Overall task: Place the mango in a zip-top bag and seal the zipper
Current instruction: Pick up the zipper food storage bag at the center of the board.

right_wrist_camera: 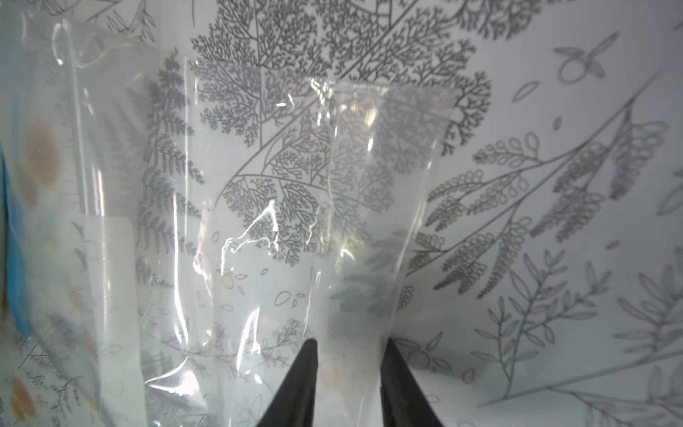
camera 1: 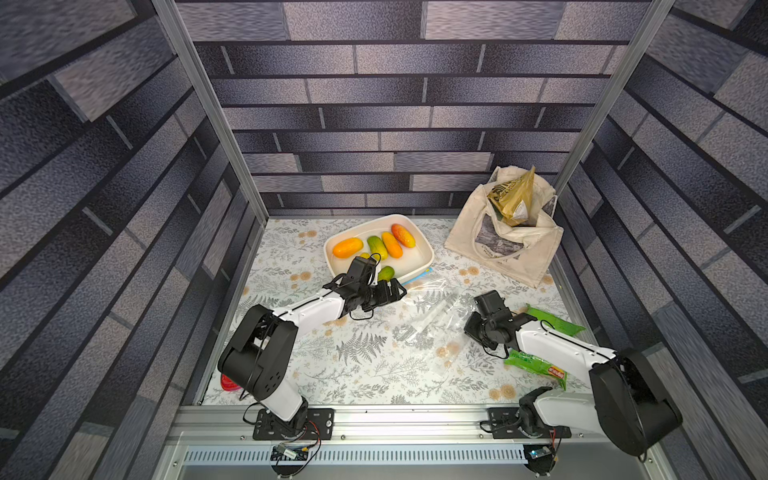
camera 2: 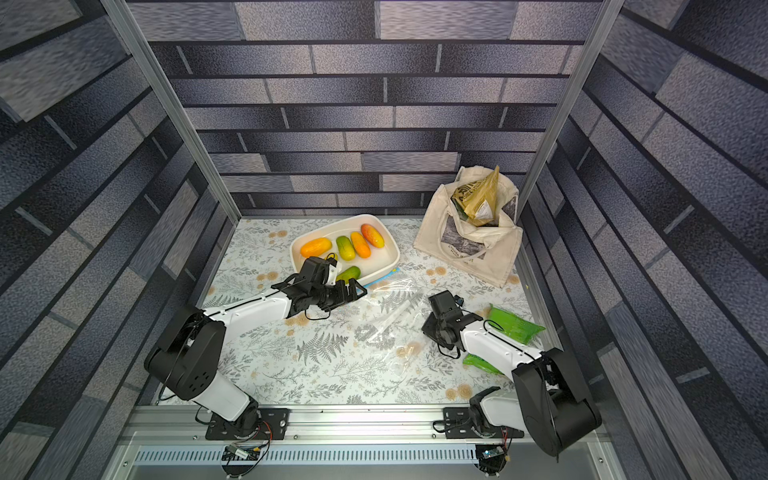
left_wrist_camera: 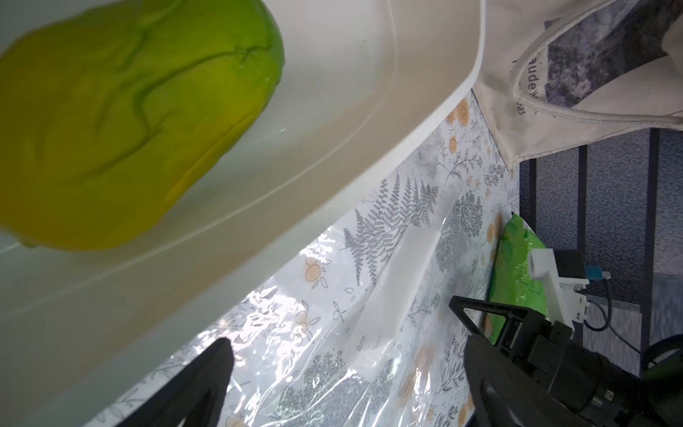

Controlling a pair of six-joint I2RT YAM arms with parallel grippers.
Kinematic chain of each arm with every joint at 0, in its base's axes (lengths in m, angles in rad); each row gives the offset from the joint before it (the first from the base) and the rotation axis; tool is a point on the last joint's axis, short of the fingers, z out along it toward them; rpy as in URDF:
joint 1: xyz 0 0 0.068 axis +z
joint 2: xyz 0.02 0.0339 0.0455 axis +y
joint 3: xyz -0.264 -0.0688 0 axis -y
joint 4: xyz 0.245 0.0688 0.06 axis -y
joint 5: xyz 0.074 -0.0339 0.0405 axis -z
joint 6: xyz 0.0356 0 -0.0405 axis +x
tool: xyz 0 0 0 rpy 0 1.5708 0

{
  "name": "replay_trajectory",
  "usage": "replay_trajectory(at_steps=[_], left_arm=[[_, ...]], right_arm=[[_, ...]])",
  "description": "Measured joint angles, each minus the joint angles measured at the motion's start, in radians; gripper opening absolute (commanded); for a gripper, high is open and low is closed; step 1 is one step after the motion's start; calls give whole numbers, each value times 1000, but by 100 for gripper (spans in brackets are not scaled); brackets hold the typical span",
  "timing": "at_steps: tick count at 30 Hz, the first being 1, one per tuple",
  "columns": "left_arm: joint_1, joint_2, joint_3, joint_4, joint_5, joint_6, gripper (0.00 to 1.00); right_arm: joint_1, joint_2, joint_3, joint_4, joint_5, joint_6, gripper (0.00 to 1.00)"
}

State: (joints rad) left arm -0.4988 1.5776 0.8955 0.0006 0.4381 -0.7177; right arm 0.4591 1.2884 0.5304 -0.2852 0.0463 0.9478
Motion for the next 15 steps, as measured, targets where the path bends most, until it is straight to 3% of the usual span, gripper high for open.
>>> replay_trajectory(at_steps=[2,7,9,15], left_arm=[[9,-39,-4,8,16,0,100],[55,-143,-4,15,44,4,100],[77,-171,-4,14,50,4,100],[94,-172,51,-67,37,48,100]], right_arm=[[-1,-2,0,-2,9,-7,11],[-14,-58,24,-32,32,-62,9],[-18,-80,63,-43,35,-108,0],[-26,-67,254,-50,6,-280,0]])
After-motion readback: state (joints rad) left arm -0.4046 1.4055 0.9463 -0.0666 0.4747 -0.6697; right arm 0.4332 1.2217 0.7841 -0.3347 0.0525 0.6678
